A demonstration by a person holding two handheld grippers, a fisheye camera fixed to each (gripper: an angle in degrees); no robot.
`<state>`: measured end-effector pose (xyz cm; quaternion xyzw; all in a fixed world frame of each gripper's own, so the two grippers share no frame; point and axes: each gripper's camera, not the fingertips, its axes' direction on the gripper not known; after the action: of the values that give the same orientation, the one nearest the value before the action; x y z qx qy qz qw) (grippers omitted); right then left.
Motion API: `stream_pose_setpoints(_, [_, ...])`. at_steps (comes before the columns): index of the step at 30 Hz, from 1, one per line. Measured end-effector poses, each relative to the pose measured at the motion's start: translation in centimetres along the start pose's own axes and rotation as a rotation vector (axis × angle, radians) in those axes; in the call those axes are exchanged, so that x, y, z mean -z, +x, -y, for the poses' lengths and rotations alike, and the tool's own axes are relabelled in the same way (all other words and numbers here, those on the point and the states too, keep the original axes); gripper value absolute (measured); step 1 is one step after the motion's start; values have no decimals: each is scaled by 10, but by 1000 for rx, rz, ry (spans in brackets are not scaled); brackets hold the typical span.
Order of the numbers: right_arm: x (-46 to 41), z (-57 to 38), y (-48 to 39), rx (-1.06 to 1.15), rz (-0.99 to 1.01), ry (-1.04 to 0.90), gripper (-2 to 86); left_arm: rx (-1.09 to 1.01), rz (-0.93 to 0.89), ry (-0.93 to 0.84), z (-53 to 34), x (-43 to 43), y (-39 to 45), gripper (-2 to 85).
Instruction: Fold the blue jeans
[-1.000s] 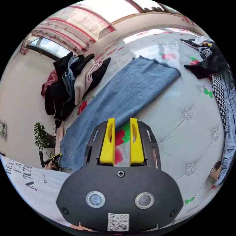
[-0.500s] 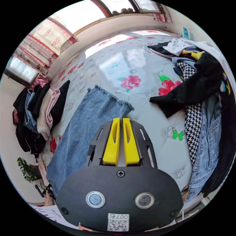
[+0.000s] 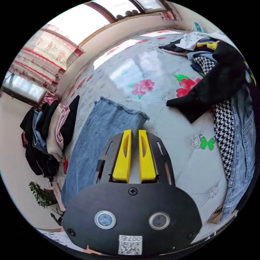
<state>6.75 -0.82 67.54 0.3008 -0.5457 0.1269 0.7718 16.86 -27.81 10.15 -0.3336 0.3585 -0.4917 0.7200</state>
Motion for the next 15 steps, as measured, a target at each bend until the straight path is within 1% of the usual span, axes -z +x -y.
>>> stream_pose_setpoints(1, [2, -3, 14, -67, 44, -1, 52, 36, -30, -34, 3, -12, -7, 47])
stream_pose_setpoints(4, [14, -20, 43, -164, 206, 44, 66, 5, 3, -42, 11, -12, -11, 52])
stream_pose_setpoints(6, [19, -35, 52, -186, 261, 95, 61, -22, 17, -31, 11, -8, -15, 55])
stream_pose_setpoints(9, [18, -48, 57, -241, 362, 118, 37, 29, -49, 5, 8, 8, -37, 62])
stream_pose_setpoints(11, [-1, -49, 55, -334, 572, 22, 21, 98, -132, 33, 0, 22, -62, 68])
stream_pose_setpoints(13, [1, -55, 41, -382, 660, 43, 14, 153, -202, 24, -10, 30, -81, 76])
stream_pose_setpoints(15, [17, -56, -1, -289, 674, 54, 10, 194, -246, 11, -25, 39, -99, 83])
